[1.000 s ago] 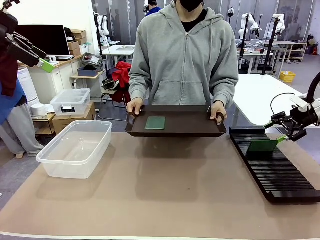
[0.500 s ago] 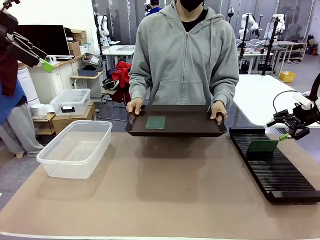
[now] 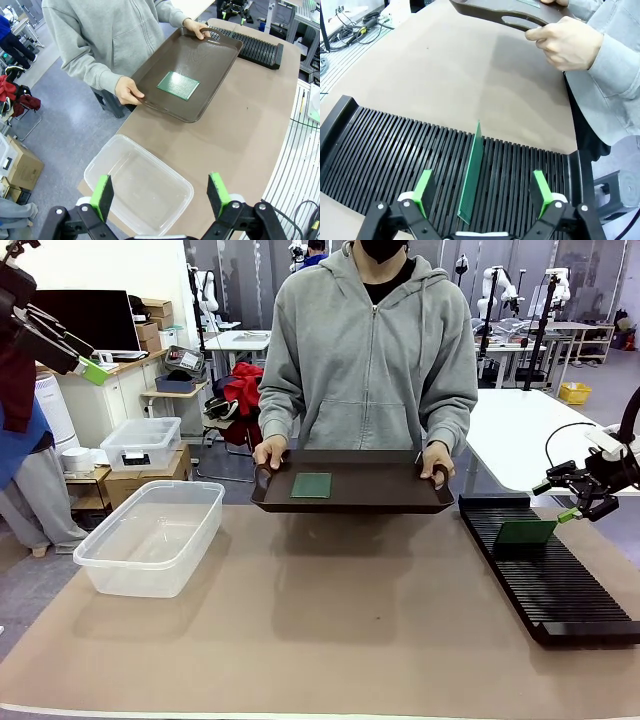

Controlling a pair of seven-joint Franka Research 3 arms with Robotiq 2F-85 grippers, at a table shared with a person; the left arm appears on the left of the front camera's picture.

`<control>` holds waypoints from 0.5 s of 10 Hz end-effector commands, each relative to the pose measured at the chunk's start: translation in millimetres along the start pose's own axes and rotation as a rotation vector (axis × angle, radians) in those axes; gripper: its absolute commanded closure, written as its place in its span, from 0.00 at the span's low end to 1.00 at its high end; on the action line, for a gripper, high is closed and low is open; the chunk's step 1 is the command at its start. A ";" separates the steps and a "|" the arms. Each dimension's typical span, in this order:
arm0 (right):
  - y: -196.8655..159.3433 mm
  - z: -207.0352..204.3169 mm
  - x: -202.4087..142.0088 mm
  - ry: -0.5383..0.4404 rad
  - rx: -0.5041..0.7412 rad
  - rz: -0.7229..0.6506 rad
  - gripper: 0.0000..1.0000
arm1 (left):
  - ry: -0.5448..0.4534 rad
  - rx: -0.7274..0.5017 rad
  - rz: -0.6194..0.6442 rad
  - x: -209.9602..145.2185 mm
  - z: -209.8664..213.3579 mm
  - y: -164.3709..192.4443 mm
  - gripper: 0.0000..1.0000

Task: Sort PCBs into racks and boxes based on the side picked up.
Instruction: Pick up the Blank PCB handed by the Human.

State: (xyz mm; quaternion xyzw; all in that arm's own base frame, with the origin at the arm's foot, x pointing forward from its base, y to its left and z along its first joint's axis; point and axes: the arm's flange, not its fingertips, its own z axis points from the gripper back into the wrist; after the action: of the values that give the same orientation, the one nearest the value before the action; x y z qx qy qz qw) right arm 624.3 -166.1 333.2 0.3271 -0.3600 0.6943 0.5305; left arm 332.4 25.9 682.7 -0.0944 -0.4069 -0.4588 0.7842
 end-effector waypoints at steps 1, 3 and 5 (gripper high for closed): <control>7.9 -1.8 31.9 0.058 0.007 -0.005 0.00 | -0.001 0.000 0.004 -1.6 -0.3 0.2 0.00; 19.2 9.6 88.1 0.156 0.001 0.011 0.00 | -0.001 0.000 0.004 -1.6 -0.3 0.2 0.00; 31.3 21.6 136.9 0.185 -0.042 -0.002 0.00 | -0.001 0.000 0.004 -1.6 -0.3 0.2 0.00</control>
State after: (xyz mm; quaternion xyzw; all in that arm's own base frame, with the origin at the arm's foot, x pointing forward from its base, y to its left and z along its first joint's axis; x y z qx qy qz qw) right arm 586.6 -132.1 449.1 0.2747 -0.3357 0.7192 0.5428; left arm 332.4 25.9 682.6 -0.0944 -0.4069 -0.4588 0.7842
